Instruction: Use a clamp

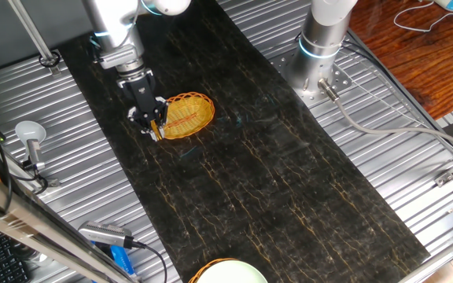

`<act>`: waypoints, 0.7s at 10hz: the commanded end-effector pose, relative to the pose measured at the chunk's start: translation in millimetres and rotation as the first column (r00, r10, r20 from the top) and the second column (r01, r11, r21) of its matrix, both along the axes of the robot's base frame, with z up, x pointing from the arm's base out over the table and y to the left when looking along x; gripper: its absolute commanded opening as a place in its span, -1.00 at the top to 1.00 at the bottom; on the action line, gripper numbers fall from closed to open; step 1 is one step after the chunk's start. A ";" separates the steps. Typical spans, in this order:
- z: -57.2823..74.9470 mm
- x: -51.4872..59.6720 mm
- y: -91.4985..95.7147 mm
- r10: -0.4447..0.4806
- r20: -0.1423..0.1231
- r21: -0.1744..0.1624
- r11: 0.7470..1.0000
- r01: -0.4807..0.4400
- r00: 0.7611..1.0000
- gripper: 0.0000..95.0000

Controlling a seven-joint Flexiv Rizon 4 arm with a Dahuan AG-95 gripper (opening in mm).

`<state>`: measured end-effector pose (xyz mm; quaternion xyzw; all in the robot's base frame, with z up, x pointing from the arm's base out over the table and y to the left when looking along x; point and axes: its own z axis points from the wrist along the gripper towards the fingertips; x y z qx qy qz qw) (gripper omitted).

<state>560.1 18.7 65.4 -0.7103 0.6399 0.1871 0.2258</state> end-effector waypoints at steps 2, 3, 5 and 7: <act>-1.1 -0.4 -0.3 0.011 0.009 -0.004 1.000 -0.011 1.000 1.00; -3.1 -0.1 -0.5 0.014 0.011 0.000 1.000 -0.014 1.000 1.00; -5.6 0.1 -0.9 0.019 0.015 0.023 1.000 -0.019 1.000 1.00; -5.6 0.1 -0.9 0.020 0.014 0.026 0.999 -0.020 1.000 1.00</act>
